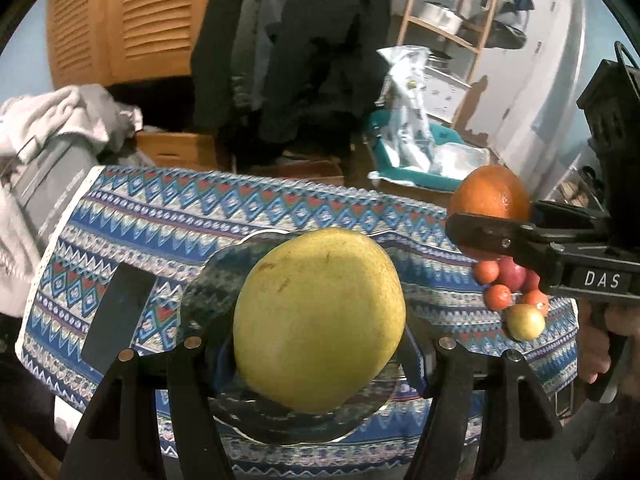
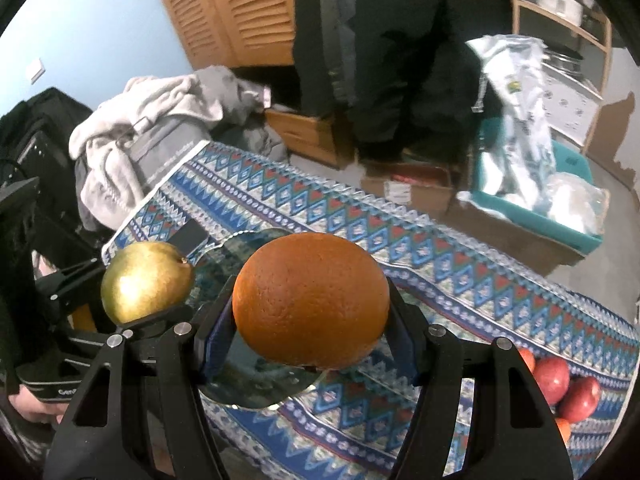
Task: Organize fruits
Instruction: 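Carry the pear with the left tool while the right tool carries the orange toward the glass bowl, then lower the pear into the glass bowl and open the left tool while the right tool releases the orange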
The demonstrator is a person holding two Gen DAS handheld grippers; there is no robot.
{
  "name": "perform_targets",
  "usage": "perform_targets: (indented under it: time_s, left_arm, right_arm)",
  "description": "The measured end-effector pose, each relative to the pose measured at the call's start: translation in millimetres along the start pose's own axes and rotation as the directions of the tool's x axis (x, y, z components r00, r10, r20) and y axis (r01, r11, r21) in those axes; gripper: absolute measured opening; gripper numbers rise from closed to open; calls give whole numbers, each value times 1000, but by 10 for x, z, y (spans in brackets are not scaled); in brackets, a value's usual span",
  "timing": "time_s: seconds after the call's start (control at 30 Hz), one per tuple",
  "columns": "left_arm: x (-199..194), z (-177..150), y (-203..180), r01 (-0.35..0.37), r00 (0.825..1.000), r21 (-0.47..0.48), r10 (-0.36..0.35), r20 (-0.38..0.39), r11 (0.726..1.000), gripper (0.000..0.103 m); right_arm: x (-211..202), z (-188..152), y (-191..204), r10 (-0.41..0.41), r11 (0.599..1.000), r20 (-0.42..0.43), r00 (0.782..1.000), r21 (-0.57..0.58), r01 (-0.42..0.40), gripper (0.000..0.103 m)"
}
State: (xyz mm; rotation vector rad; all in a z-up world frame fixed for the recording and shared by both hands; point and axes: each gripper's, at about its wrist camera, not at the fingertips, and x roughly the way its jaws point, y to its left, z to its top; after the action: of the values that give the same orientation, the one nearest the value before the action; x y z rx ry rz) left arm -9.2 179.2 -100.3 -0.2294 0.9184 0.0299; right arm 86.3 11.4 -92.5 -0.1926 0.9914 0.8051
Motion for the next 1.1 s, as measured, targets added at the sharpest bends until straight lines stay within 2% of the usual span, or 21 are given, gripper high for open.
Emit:
perform_targets:
  time_s: [0.3, 0.57, 1.1]
  left_arm:
    - [336, -146, 357, -51, 994, -58, 45, -95, 997, 68]
    - [625, -307, 515, -75, 980, -94, 56, -193, 993, 68]
    - [981, -546, 434, -108, 944, -53, 86, -319, 993, 68]
  right_arm:
    - [501, 17, 181, 36, 999, -90, 995, 1, -37, 66]
    - [838, -115, 206, 30, 999, -174, 984, -5, -31, 67]
    - [1272, -461, 175, 27, 999, -322, 947, -10, -32, 67]
